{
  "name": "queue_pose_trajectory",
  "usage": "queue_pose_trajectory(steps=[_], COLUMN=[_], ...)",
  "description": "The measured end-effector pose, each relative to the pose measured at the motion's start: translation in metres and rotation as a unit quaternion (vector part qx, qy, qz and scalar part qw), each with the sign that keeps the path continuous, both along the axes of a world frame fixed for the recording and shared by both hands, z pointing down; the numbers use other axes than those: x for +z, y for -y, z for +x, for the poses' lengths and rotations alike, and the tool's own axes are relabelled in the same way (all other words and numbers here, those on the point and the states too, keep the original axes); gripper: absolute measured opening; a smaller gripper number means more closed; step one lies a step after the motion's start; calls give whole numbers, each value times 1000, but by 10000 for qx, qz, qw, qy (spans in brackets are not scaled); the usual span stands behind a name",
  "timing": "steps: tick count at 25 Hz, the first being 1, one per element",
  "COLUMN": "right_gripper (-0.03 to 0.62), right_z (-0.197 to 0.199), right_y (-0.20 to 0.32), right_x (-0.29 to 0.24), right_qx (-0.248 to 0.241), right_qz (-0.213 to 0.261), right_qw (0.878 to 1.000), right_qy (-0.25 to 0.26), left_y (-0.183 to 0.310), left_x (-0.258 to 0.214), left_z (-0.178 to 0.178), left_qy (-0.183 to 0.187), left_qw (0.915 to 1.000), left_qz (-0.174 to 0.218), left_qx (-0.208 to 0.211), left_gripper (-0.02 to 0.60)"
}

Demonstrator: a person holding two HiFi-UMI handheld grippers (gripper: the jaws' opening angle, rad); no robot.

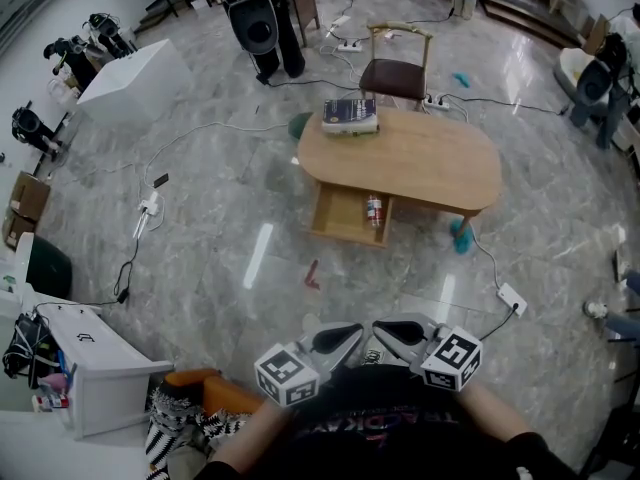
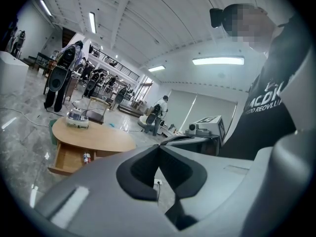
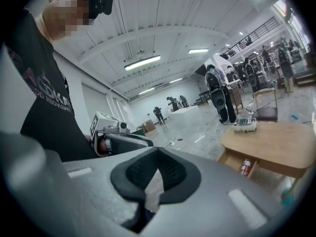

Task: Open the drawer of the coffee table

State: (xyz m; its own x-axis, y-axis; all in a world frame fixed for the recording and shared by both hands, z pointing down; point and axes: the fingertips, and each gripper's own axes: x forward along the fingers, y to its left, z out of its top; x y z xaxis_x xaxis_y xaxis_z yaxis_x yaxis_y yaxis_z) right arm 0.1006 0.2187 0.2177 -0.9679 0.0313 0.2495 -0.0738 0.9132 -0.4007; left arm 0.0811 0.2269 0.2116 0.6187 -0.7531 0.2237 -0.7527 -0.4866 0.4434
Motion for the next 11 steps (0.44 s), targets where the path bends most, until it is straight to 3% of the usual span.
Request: queue_pose_trajectory(steps=[11], right_gripper=[2], right_z=[3], right_y=[4], right_x=[3], right_qx=[-13], right_qz=[-33], right_qw=[10000], right_qy=[3], left_y=[4], left_x=[3], left_z=[3], left_qy=[-2], left_qw=[10000], left_qz=[-38], left_qx=[-24], left_gripper=[6])
